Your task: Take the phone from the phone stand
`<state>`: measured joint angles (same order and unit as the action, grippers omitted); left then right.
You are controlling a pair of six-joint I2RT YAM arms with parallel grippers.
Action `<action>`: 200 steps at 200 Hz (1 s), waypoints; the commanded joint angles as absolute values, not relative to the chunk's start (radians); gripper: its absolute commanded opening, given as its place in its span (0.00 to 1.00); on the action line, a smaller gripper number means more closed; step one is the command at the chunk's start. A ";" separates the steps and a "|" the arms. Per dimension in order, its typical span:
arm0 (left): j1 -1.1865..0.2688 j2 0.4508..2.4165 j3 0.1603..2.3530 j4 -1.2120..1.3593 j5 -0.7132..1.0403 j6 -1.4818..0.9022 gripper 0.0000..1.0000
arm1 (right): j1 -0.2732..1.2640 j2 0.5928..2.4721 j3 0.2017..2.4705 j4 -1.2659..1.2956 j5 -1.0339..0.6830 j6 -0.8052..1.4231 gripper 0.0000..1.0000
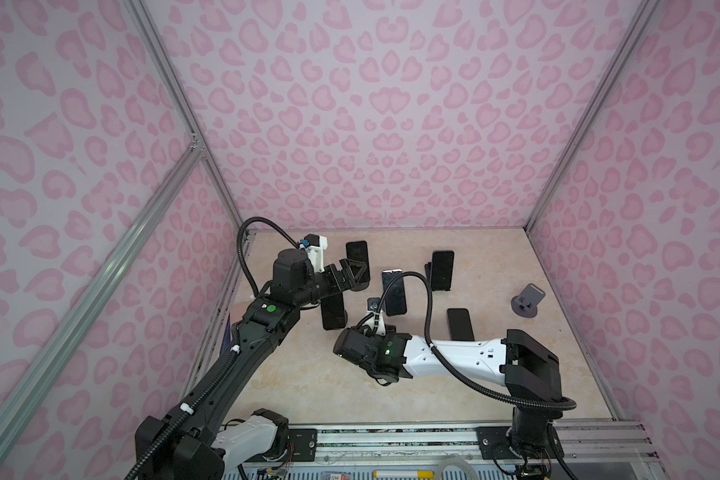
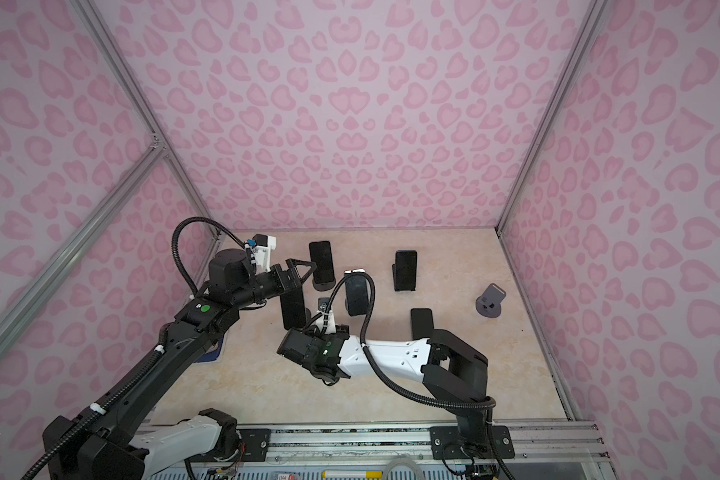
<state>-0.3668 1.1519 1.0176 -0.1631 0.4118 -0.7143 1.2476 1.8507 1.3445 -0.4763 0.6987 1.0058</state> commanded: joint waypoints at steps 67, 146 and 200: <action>-0.366 1.152 1.012 -0.124 0.417 -0.718 0.97 | 1.262 1.781 1.316 -0.405 0.736 0.904 0.71; -0.369 1.152 1.006 -0.119 0.413 -0.731 0.97 | 1.257 1.640 1.237 -0.407 0.778 0.811 0.69; -0.373 1.153 1.005 -0.117 0.409 -0.730 0.97 | 1.203 1.478 1.101 -0.439 0.775 0.761 0.69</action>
